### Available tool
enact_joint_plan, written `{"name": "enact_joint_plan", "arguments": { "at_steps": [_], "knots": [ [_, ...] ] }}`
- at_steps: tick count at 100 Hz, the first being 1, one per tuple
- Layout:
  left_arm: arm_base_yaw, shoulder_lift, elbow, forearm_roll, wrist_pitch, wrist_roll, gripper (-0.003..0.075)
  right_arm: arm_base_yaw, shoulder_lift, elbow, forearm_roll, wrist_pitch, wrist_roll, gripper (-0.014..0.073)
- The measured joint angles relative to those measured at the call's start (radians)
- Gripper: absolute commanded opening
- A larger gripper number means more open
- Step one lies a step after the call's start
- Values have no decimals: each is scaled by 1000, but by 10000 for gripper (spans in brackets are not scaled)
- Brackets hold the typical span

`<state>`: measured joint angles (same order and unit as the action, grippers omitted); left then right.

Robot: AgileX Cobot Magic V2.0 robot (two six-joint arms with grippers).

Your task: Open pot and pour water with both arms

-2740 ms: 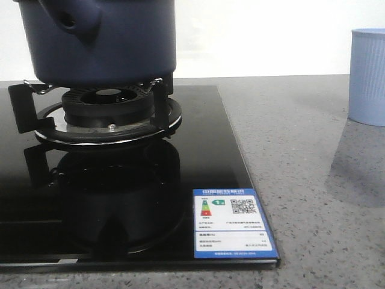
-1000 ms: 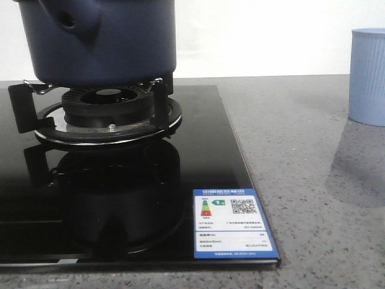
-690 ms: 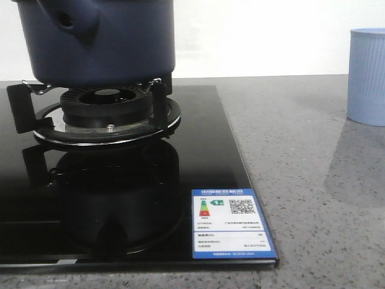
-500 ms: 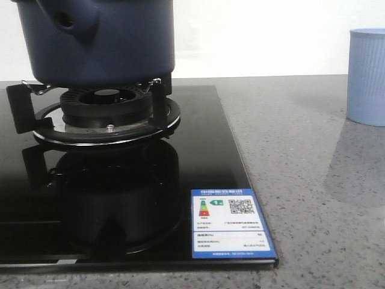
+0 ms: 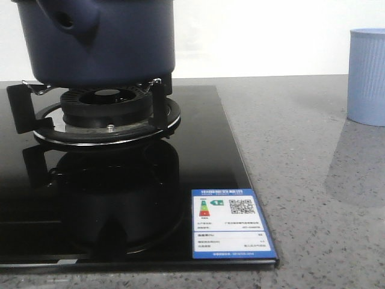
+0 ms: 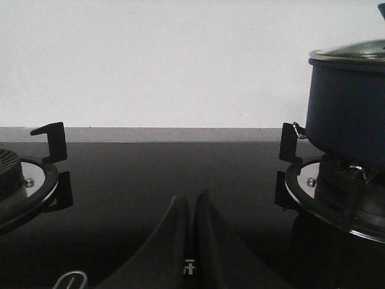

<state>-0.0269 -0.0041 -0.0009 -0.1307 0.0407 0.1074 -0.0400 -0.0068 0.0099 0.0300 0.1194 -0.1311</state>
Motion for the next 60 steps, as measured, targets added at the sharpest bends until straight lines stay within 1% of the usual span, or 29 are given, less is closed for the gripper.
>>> {"name": "enact_joint_plan", "arguments": {
  "at_steps": [18, 60],
  "knots": [
    [0, 0, 0, 0, 0, 0, -16, 0, 0, 0, -4, 53, 1, -61],
    [0, 0, 0, 0, 0, 0, -16, 0, 0, 0, -4, 54, 8, -61]
  ]
}}
